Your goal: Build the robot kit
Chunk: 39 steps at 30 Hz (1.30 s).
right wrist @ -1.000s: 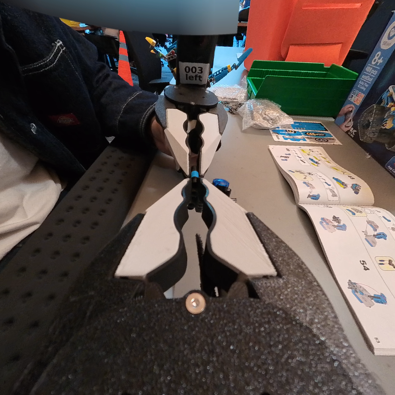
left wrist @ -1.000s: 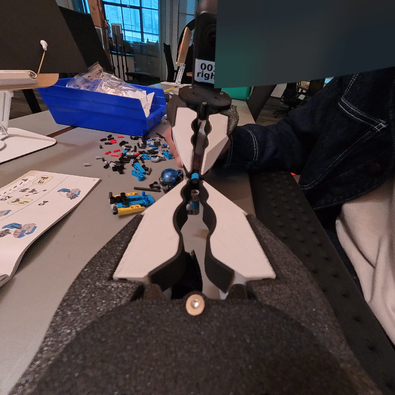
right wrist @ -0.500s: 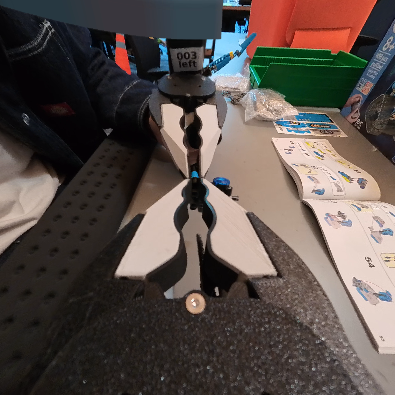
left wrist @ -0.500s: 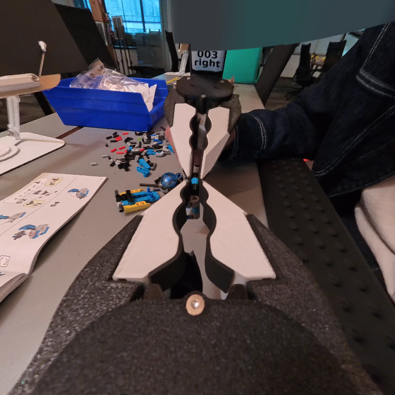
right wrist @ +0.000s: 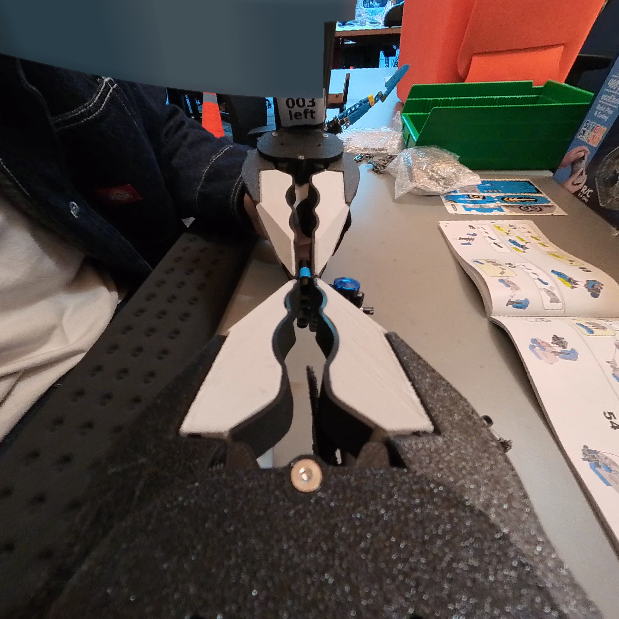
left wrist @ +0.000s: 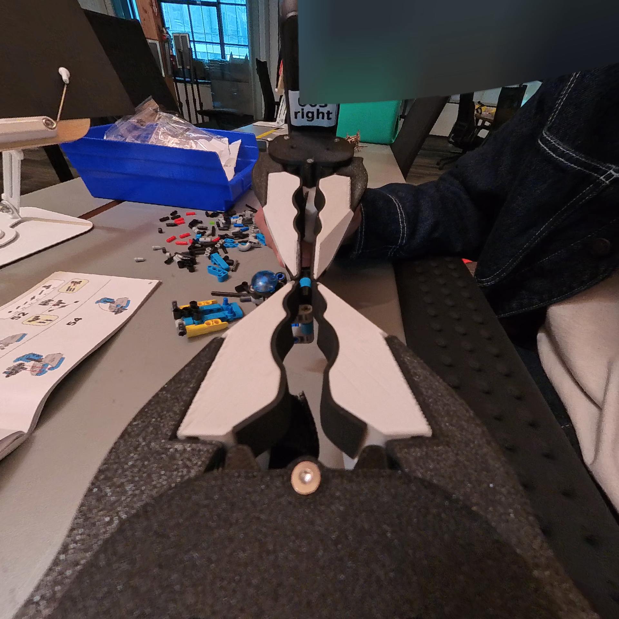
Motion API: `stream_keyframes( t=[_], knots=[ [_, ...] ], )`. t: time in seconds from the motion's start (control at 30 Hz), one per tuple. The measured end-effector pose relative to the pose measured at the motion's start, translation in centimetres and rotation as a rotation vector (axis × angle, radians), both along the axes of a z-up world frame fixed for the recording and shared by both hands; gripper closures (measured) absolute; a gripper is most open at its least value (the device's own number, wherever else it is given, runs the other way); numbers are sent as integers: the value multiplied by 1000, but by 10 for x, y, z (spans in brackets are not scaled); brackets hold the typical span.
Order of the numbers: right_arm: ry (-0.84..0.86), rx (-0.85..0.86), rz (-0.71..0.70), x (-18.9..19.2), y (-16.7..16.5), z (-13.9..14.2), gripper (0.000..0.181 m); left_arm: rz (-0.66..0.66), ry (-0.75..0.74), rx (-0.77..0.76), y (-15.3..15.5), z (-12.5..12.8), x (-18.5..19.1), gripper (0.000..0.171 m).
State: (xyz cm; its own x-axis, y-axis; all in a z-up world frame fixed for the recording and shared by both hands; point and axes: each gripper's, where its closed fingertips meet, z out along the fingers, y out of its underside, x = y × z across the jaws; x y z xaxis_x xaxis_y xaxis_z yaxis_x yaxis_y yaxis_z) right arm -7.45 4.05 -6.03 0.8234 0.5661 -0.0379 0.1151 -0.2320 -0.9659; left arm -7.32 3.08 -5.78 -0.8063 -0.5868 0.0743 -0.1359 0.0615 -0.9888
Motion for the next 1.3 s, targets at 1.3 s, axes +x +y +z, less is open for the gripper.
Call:
stream_keyframes(
  t=[1.3],
  knots=[
    [252,170,-147,48,-3,51,160,-8,248,-546,38,29,17,166]
  ],
)
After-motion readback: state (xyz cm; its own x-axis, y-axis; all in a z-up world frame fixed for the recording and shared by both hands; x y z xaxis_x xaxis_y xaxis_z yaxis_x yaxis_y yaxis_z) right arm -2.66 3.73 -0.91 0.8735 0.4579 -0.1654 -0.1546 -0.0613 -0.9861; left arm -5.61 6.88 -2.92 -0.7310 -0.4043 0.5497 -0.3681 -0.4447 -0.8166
